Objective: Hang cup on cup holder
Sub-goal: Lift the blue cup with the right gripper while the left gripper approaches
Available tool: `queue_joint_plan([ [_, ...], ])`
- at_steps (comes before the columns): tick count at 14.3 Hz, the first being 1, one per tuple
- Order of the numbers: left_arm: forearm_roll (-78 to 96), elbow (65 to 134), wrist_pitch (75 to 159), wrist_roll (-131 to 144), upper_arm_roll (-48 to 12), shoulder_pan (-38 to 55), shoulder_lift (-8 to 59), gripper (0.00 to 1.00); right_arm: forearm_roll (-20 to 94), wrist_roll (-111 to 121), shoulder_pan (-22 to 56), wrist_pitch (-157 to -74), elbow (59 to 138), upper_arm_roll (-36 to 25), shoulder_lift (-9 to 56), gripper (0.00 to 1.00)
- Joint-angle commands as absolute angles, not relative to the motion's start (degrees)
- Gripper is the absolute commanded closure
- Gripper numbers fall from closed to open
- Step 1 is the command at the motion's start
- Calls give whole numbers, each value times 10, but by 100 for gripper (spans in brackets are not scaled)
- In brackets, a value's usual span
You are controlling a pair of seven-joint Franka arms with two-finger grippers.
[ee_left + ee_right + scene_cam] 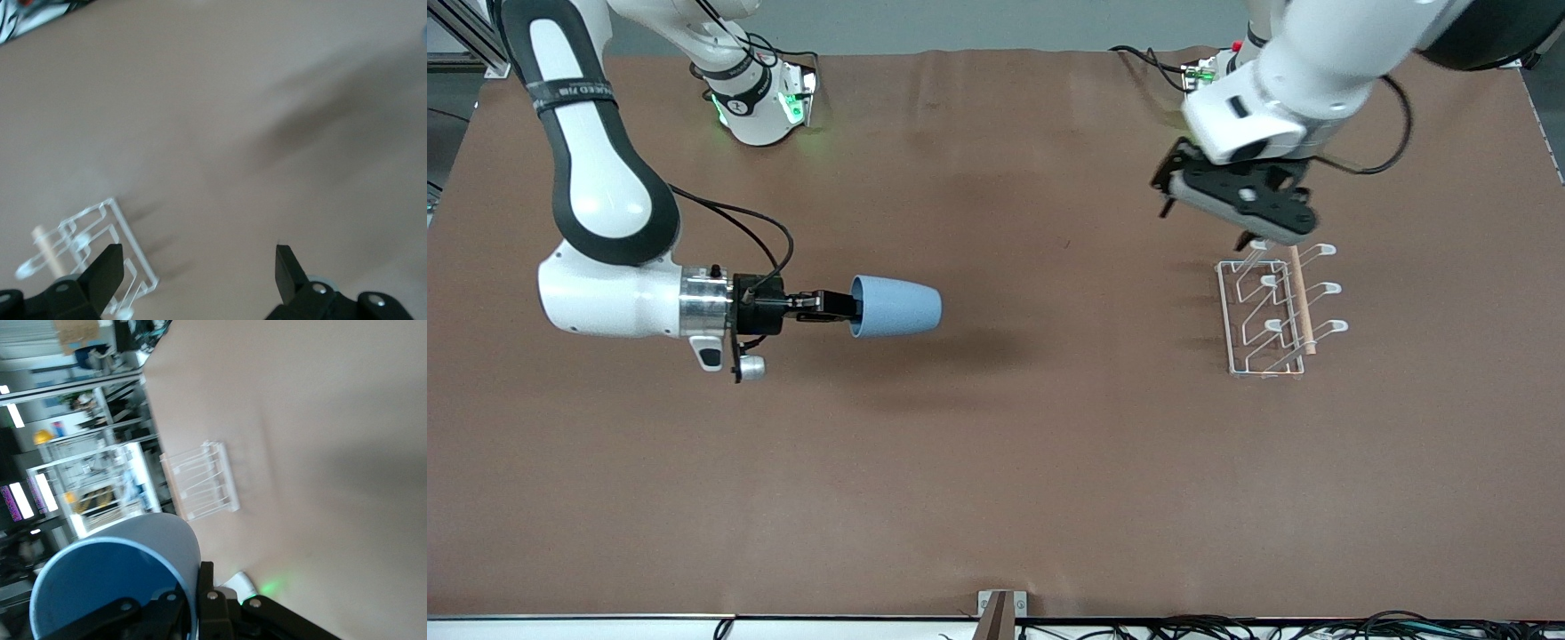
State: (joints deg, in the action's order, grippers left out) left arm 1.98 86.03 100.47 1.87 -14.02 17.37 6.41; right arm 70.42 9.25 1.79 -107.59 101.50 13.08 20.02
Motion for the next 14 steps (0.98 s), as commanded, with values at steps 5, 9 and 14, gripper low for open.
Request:
queue_joint_plan([
  [5, 21, 750, 1052, 9, -144, 266, 160, 0, 767, 94, 66, -1043, 969, 130, 261, 99],
  [9, 19, 745, 1085, -3, -144, 306, 176, 0, 772, 94, 69, -990, 943, 130, 287, 99],
  [14, 19, 744, 1101, -108, -145, 328, 198, 0, 793, 94, 72, -939, 944, 130, 291, 97],
])
